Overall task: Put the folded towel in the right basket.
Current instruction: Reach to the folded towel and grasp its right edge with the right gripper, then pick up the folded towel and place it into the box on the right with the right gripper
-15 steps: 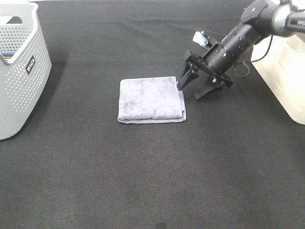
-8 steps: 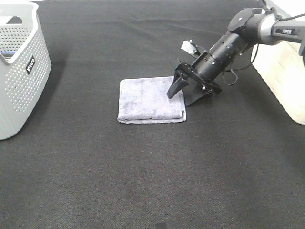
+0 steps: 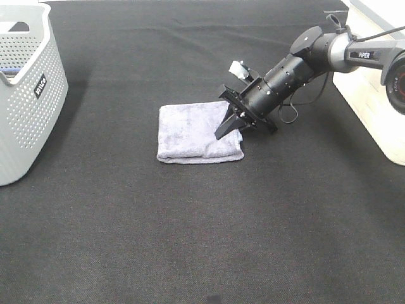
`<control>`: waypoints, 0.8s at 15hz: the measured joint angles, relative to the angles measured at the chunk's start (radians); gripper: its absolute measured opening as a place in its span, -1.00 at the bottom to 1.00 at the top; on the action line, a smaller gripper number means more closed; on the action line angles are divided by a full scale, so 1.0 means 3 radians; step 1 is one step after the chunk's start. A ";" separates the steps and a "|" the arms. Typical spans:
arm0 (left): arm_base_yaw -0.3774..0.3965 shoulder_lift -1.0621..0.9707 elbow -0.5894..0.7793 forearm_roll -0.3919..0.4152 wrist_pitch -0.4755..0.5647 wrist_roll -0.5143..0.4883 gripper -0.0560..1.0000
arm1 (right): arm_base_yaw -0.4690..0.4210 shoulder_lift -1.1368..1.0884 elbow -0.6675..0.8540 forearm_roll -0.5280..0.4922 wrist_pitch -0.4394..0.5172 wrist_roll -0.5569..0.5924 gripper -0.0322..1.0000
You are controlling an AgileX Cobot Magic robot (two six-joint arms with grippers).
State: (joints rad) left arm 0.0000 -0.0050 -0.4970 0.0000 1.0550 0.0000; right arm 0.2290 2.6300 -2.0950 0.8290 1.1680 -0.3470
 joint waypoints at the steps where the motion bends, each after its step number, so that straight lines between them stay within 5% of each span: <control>1: 0.0000 0.0000 0.0000 0.0000 0.0000 0.0000 0.95 | 0.0000 -0.0007 -0.0023 -0.0030 0.0010 0.0000 -0.76; 7: 0.0000 0.0000 0.0000 0.0000 0.0000 0.0000 0.95 | 0.0013 -0.0353 -0.0437 -0.0453 0.0137 0.0003 -0.76; 12: 0.0000 0.0000 0.0000 0.0000 0.0000 0.0000 0.95 | 0.0013 -0.1173 -0.0653 -0.1327 0.0157 0.0083 -0.76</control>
State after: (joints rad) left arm 0.0000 -0.0050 -0.4970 0.0000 1.0550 0.0000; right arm 0.2330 2.2780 -2.2910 0.4310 1.2150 -0.3220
